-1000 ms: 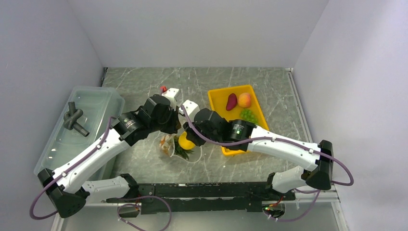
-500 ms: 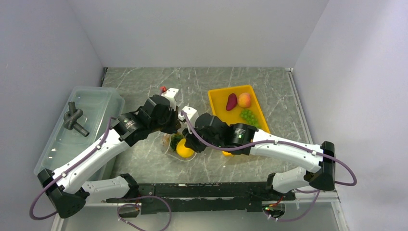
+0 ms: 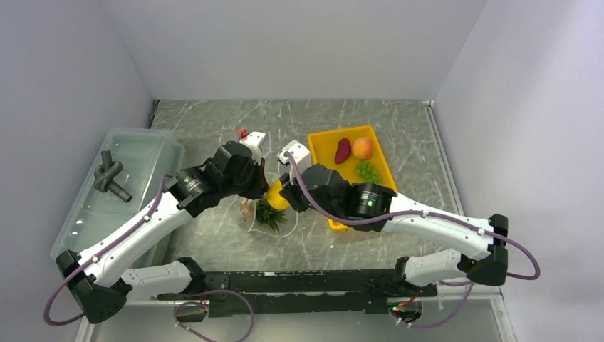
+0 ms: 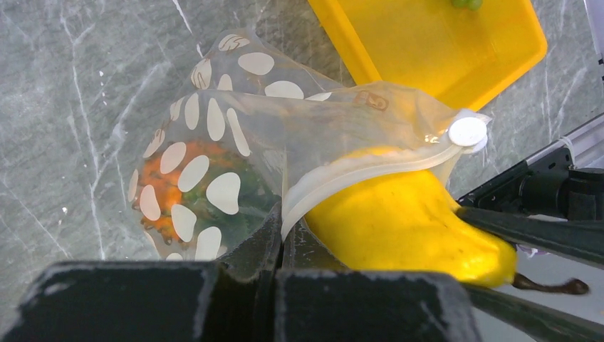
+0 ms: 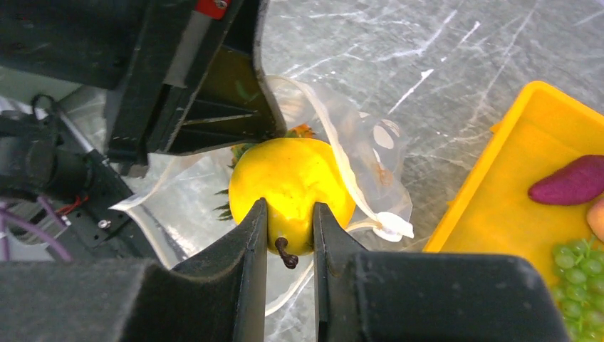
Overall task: Place the food in the zip-top bag and seal the zipper
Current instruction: Place the fake fruit in the zipper food storage bag, then pick up the fake fruit from the bin.
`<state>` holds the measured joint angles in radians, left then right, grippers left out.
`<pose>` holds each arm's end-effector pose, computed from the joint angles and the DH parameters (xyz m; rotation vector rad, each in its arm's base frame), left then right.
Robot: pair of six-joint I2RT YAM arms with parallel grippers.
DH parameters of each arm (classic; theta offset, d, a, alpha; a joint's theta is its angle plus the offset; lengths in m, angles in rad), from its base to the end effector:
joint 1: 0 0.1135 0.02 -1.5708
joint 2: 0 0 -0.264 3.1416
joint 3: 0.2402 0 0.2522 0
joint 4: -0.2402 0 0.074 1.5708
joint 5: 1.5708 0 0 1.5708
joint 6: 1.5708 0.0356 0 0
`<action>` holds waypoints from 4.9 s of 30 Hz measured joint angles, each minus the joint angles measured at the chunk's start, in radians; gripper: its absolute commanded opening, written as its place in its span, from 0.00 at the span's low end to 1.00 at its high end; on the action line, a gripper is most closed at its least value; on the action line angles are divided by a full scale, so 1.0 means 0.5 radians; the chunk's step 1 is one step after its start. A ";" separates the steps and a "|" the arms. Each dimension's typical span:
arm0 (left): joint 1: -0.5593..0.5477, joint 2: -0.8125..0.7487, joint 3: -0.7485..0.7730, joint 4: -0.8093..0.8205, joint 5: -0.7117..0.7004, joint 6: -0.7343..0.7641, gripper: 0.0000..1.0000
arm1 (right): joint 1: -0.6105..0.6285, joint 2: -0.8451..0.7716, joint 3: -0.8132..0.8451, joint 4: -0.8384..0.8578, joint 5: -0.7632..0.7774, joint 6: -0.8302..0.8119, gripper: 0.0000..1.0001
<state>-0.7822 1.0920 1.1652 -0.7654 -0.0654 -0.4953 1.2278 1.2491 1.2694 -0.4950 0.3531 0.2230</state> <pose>0.1595 -0.1553 0.3557 0.2981 2.3143 -0.5924 0.1043 0.2555 0.3798 -0.7903 1.9015 0.5558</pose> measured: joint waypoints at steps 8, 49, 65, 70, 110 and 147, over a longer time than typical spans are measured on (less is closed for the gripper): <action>0.005 0.000 0.000 -0.002 0.031 0.001 0.00 | 0.007 0.256 0.053 -0.039 0.231 0.034 0.00; 0.004 0.002 0.000 0.008 0.121 -0.001 0.00 | -0.089 0.475 -0.330 0.514 0.713 0.359 0.51; 0.004 0.002 0.000 0.009 0.135 -0.024 0.00 | -0.132 0.301 -0.343 0.620 0.719 0.417 0.59; 0.004 0.002 0.000 0.009 0.135 -0.029 0.00 | -0.132 0.127 -0.343 0.570 0.675 0.426 0.60; 0.004 0.053 0.032 0.010 0.138 -0.028 0.00 | -1.299 0.177 -0.301 0.074 0.324 0.225 0.87; 0.004 0.129 0.092 -0.014 0.153 0.008 0.00 | -1.891 1.285 0.242 0.224 0.008 0.229 0.90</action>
<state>-0.7803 1.1564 1.2110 -0.7727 0.0113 -0.4915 0.2821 1.8915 1.3903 -0.3832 0.3569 0.3374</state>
